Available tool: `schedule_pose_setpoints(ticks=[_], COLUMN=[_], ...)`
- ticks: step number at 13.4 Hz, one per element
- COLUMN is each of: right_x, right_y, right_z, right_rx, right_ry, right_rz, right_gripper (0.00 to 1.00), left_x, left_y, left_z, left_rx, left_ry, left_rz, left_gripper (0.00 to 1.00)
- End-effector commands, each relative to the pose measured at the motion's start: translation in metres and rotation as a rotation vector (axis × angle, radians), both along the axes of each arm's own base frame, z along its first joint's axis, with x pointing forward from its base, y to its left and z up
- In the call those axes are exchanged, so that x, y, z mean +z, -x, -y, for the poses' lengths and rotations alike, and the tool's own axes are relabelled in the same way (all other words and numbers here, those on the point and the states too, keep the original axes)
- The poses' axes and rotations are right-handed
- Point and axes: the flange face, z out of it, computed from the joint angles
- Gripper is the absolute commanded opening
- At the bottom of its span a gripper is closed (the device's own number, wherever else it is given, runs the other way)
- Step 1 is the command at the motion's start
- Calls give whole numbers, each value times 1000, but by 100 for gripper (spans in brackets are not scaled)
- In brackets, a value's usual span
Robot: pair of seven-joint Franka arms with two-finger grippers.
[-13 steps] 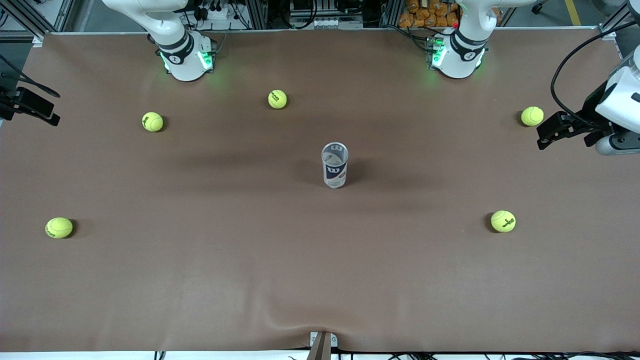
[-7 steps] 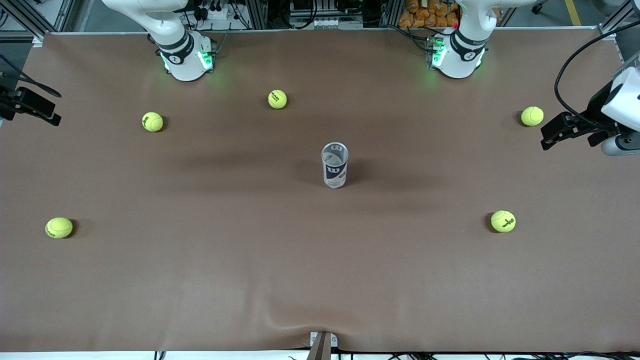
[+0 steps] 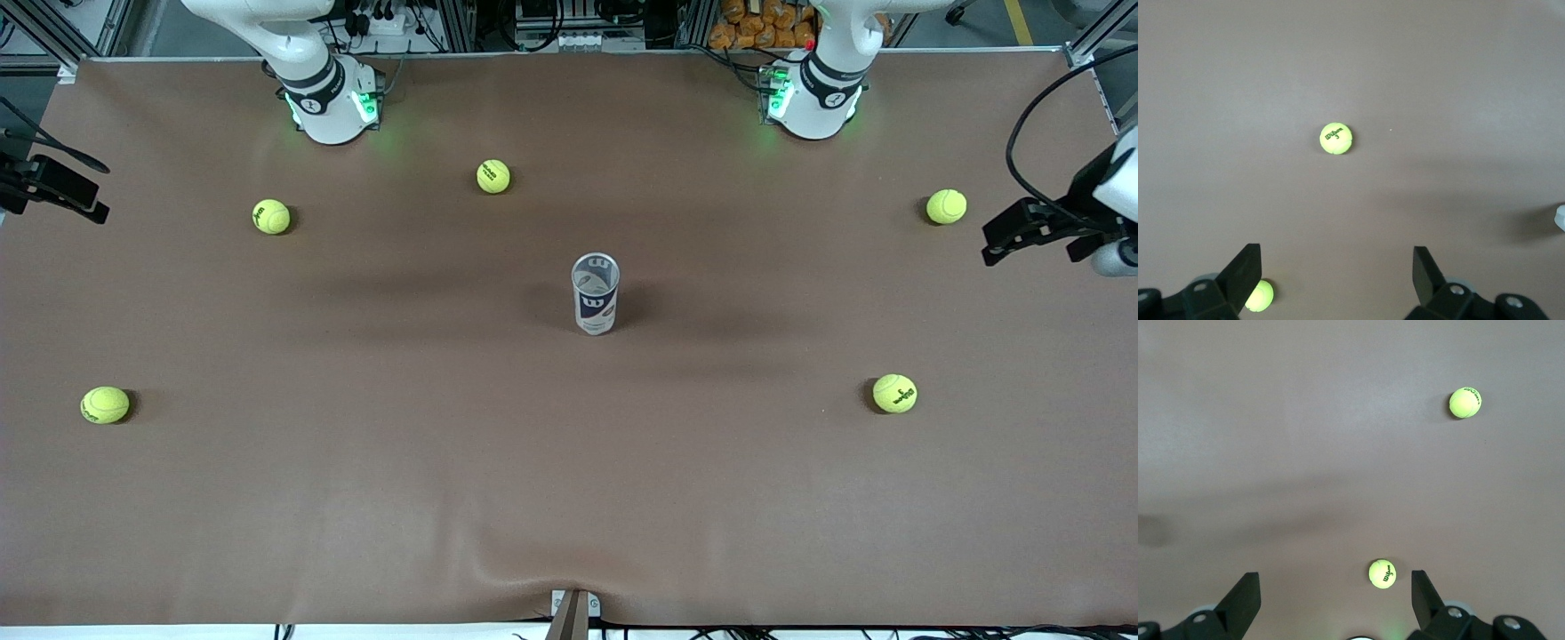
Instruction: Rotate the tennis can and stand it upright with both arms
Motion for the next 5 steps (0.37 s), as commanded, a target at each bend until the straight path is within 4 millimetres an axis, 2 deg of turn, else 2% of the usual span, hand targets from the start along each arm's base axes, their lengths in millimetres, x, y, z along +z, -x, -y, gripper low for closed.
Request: schedule_pose_setpoints(ticks=[1,5], right_x=[2,2], right_y=[7,6], right_z=[-3,-3], right_rx=[-9,-9], right_ry=[0,0], right_rz=[4,7], right_gripper=[100,100], left_x=[2,2], left_y=[5,5], left_z=[-28,-25], left_rx=[49,48], left_ry=[26,47], left_rz=[-5,-8], left_gripper=[100,100])
